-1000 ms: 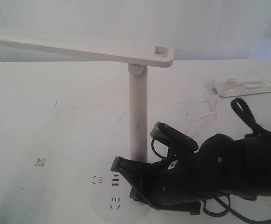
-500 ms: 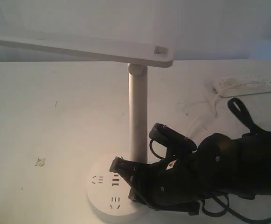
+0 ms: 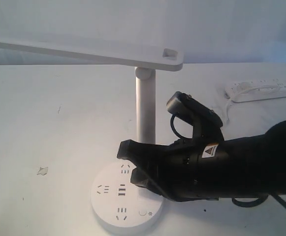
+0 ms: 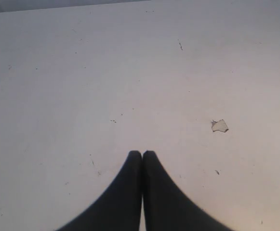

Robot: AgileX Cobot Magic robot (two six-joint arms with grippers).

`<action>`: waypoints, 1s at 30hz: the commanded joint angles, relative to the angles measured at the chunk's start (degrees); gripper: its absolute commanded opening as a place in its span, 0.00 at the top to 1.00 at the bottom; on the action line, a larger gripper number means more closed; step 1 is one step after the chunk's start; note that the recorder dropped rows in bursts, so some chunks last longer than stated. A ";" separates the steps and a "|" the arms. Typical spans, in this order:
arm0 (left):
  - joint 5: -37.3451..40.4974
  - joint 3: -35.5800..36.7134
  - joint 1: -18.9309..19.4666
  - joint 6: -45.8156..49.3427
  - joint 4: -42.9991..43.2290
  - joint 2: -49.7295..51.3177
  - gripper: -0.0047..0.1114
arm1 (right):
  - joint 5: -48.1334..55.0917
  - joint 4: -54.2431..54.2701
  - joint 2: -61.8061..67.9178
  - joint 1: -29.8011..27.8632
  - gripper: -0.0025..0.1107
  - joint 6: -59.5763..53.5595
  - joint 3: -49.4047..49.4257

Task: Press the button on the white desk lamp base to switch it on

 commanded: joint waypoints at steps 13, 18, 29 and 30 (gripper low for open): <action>0.19 0.11 -0.47 0.12 -0.03 -0.18 0.96 | 0.36 -4.66 -1.36 0.21 0.98 -8.21 0.27; 0.19 0.11 -0.47 0.12 -0.03 -0.18 0.96 | 0.70 -4.91 -3.18 0.21 0.98 -8.79 0.27; 0.19 0.11 -0.47 0.12 -0.03 -0.18 0.96 | 3.01 -27.94 -24.99 0.21 0.98 -22.73 0.77; 0.19 0.11 -0.47 0.12 -0.03 -0.18 0.96 | 3.46 -29.13 -26.98 0.21 0.98 -24.26 1.09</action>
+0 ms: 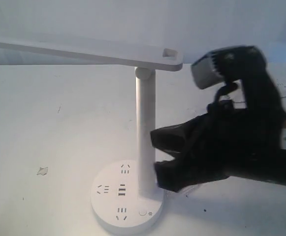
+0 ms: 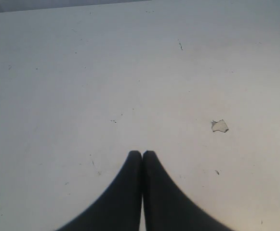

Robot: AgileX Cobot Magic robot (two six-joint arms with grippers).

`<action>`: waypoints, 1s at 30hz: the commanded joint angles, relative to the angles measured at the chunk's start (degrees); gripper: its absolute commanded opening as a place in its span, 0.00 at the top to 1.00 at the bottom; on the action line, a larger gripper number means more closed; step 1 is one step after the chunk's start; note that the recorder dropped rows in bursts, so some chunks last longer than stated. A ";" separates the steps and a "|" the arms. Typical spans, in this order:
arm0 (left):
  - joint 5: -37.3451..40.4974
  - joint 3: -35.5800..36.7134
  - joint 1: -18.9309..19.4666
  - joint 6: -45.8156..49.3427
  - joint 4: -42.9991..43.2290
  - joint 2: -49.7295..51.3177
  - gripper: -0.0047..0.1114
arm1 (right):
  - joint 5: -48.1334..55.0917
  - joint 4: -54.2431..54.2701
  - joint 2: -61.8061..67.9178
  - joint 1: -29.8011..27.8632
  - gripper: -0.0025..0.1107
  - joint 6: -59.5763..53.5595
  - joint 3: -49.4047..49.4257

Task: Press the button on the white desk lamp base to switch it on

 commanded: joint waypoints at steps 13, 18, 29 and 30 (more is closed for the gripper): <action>0.19 0.11 -0.47 0.12 -0.03 -0.18 0.96 | 0.71 -14.38 -36.98 -10.94 0.98 -6.35 21.16; 0.19 0.11 -0.47 0.12 -0.03 -0.18 0.96 | -7.54 -14.25 -41.42 -21.27 0.98 -3.01 29.53; 0.19 0.11 -0.47 0.12 -0.03 -0.18 0.96 | -9.97 -14.25 -50.49 -45.39 0.98 3.89 36.66; 0.19 0.11 -0.47 0.12 -0.03 -0.18 0.96 | -9.97 -14.25 -51.76 -46.46 0.98 3.89 37.06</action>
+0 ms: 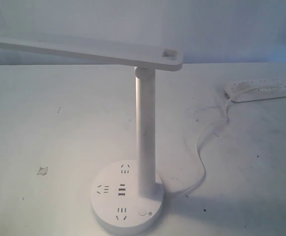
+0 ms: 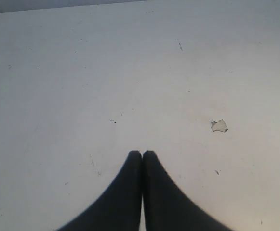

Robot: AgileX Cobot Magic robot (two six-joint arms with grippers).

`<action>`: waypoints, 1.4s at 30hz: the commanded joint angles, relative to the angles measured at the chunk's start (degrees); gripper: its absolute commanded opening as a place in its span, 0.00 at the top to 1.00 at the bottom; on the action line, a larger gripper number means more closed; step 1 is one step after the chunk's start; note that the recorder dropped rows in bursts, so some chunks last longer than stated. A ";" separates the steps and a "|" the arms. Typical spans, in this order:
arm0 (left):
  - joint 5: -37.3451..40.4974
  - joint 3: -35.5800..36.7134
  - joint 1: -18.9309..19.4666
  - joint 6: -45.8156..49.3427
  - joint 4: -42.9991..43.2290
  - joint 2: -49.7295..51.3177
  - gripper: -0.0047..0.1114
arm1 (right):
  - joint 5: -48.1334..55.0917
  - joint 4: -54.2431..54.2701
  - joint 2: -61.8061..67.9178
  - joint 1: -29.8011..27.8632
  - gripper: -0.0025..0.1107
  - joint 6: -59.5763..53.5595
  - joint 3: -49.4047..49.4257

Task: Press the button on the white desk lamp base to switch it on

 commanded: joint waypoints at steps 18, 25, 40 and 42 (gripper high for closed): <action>-0.03 0.11 -0.47 0.12 -0.03 -0.18 0.96 | 9.58 -12.18 -7.19 -7.32 0.98 5.04 1.72; -0.03 0.11 -0.47 0.12 -0.03 -0.18 0.96 | 13.62 -14.69 -7.19 -6.20 0.98 6.70 1.72; -0.03 0.11 -0.47 0.12 -0.03 -0.18 0.96 | 14.01 -9.35 -7.19 -0.51 0.98 4.23 1.72; -0.13 0.11 -0.47 0.12 -0.03 -0.18 0.96 | 14.01 -9.35 -7.19 -2.13 0.98 4.23 1.72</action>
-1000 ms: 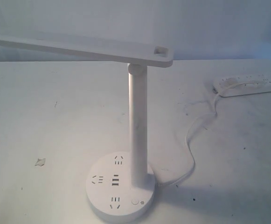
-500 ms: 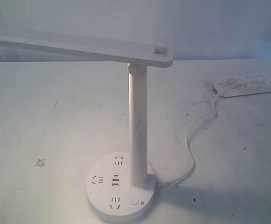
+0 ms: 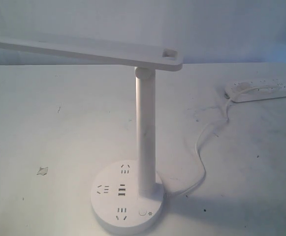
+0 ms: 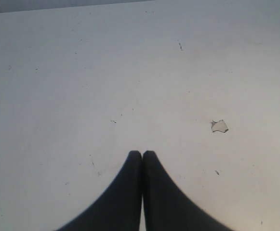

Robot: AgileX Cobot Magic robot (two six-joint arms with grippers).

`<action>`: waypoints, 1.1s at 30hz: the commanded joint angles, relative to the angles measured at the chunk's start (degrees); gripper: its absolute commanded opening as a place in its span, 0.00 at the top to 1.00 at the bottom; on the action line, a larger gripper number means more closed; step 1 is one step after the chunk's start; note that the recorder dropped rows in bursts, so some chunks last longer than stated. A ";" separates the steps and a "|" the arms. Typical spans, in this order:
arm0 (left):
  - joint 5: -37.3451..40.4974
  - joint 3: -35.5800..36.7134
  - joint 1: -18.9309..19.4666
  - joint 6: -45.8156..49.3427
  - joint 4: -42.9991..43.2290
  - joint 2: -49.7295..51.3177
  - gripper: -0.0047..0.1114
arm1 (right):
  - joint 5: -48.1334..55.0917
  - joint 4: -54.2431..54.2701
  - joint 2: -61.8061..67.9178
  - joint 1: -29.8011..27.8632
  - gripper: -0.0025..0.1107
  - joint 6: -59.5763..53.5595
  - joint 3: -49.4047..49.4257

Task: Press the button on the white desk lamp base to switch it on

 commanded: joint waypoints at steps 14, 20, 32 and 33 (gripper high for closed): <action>-0.24 0.11 -0.47 0.12 -0.03 -0.18 0.96 | -0.01 1.35 -0.36 -6.33 0.98 -0.66 0.10; -0.24 0.11 -0.47 0.12 -0.03 -0.18 0.96 | -0.01 1.35 -0.36 -6.33 0.98 -0.66 0.10; -0.24 0.11 -0.47 0.12 -0.03 -0.18 0.96 | -0.01 1.35 -0.36 -6.33 0.98 -0.66 0.10; -0.24 0.11 -0.47 0.12 -0.03 -0.18 0.96 | -0.01 1.35 -0.36 -6.33 0.98 -0.66 0.10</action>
